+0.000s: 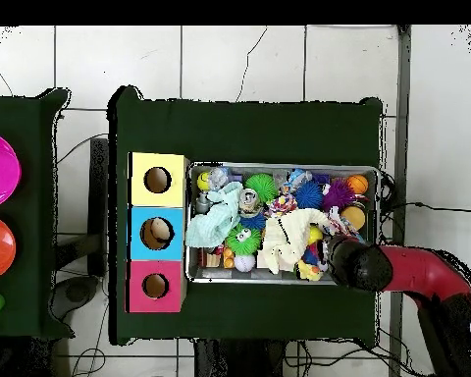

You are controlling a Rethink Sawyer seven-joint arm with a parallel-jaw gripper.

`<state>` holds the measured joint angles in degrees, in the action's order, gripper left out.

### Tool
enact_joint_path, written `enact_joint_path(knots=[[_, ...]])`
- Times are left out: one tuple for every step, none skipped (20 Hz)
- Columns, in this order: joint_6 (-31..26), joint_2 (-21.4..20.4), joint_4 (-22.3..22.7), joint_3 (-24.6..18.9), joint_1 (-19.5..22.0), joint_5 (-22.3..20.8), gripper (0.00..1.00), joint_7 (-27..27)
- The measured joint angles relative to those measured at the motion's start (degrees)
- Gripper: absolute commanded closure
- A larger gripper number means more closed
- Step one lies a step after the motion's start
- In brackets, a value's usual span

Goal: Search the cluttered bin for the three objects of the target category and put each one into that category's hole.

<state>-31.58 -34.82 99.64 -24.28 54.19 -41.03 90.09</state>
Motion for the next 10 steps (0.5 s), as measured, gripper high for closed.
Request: enact_joint_path(knots=[[0.00,-0.04,0.04,-0.04,0.15,-0.01,0.00,0.00],[0.01,-0.16,0.17,-0.10,0.42,-0.02,0.00,0.00],[0.01,-0.29,0.32,-0.13,0.54,-0.02,0.00,0.00],[0.01,-0.41,0.47,-0.17,0.66,-0.01,0.00,0.00],[0.07,-0.56,0.66,-0.16,0.71,-0.01,0.00,0.00],[0.17,-0.72,0.89,-0.16,0.74,-0.02,0.00,0.00],[0.36,-1.02,1.31,-0.17,0.74,-0.01,0.00,0.00],[0.52,-1.24,1.64,-0.17,0.73,-0.02,0.00,0.00],[1.07,-1.76,2.42,-0.17,0.72,-0.24,0.00,0.00],[1.46,-2.06,2.86,-0.17,0.73,-0.47,0.00,0.00]])
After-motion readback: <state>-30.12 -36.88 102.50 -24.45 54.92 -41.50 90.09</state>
